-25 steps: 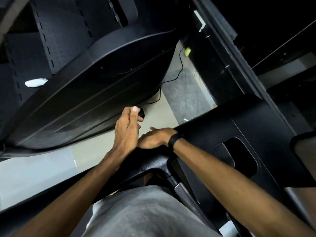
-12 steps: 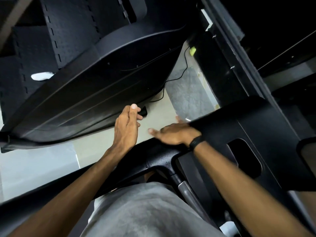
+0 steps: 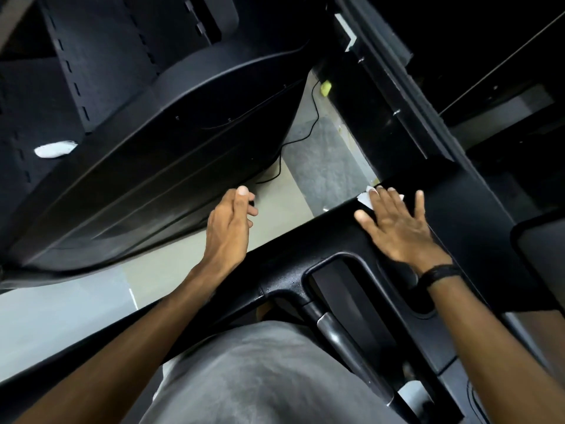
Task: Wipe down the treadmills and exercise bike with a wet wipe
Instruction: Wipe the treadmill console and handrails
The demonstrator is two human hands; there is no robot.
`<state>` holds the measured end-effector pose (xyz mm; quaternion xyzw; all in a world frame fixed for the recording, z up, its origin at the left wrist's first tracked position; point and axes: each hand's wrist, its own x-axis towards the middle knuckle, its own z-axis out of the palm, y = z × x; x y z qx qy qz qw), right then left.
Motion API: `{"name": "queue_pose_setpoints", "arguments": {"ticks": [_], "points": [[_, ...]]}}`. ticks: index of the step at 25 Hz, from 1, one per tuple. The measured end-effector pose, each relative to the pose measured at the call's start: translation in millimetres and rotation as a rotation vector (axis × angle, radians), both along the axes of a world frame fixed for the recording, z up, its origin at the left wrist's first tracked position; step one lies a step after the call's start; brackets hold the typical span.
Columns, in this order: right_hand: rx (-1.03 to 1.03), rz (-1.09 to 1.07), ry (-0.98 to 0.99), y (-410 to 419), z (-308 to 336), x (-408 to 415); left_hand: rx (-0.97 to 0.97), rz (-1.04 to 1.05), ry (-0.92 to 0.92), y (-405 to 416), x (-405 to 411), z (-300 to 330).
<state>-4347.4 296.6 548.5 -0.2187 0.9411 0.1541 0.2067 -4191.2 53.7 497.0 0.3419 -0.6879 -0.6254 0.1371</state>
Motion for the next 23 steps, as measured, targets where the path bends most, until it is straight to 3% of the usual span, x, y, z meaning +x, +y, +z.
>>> {"name": "queue_pose_setpoints", "arguments": {"ticks": [2, 5, 7, 8, 11, 15, 17, 21, 23], "points": [[-0.039, 0.025, 0.0, -22.3, -7.5, 33.4, -0.009, -0.021, -0.008, 5.9, -0.9, 0.8], [-0.286, 0.303, -0.181, -51.2, -5.6, 115.1, -0.018, -0.065, -0.024, 11.9, -3.9, -0.8], [-0.357, 0.452, -0.314, -43.2, 1.1, 135.9, -0.033, -0.098, -0.03, 13.1, -6.7, -3.5], [-0.356, 0.496, -0.291, -29.7, 4.0, 128.6, -0.044, -0.113, -0.034, 13.2, -8.6, -5.0], [-0.282, 0.325, -0.008, 26.4, -0.2, 70.8, -0.077, -0.165, -0.041, 14.4, -14.3, -7.9], [-0.164, -0.228, 0.018, 61.7, 7.2, 4.7, -0.097, -0.216, -0.038, 23.5, -20.4, -7.3], [-0.176, -0.204, 0.033, 42.3, 0.2, 23.6, -0.102, -0.228, -0.039, 27.2, -20.3, -5.2], [-0.25, 0.129, -0.046, 24.6, 4.5, 113.5, -0.092, -0.226, -0.052, 30.2, -22.1, -6.2], [-0.218, 0.191, -0.092, 34.5, 12.1, 124.8, -0.098, -0.246, -0.059, 33.6, -25.3, -6.0]]}}
